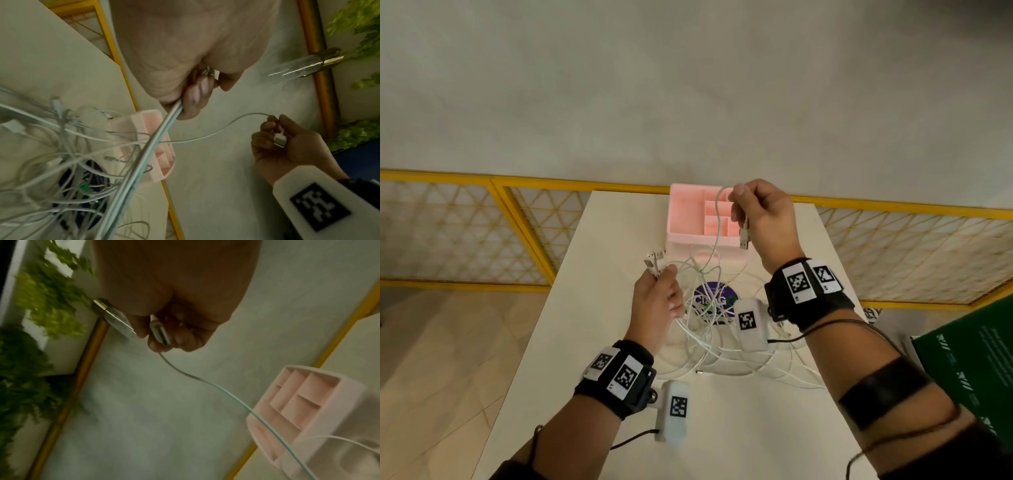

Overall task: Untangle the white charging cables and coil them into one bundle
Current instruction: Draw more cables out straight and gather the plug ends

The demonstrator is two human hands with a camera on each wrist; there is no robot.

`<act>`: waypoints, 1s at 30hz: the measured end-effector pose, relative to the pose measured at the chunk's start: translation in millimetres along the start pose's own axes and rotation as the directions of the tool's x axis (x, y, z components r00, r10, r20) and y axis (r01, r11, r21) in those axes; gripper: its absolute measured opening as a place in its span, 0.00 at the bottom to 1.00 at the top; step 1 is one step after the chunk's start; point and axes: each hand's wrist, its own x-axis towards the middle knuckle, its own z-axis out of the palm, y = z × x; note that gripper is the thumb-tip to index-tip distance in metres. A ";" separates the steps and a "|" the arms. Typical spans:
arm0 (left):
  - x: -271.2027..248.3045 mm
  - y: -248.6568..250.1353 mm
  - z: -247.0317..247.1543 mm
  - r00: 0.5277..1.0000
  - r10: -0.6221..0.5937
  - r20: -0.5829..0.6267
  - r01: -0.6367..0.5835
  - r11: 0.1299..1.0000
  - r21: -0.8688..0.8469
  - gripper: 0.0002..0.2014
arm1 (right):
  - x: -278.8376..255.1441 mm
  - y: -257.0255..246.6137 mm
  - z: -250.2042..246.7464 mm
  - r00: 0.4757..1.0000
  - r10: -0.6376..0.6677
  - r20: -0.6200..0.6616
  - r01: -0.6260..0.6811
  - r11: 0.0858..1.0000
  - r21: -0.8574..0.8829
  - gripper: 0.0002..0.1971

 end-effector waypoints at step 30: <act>2.4 -14.2 0.6 0.999 0.020 -0.028 -0.021 0.999 -0.031 0.17 | -84.8 40.0 40.6 0.778 0.518 0.356 -0.628 0.654 0.421 0.10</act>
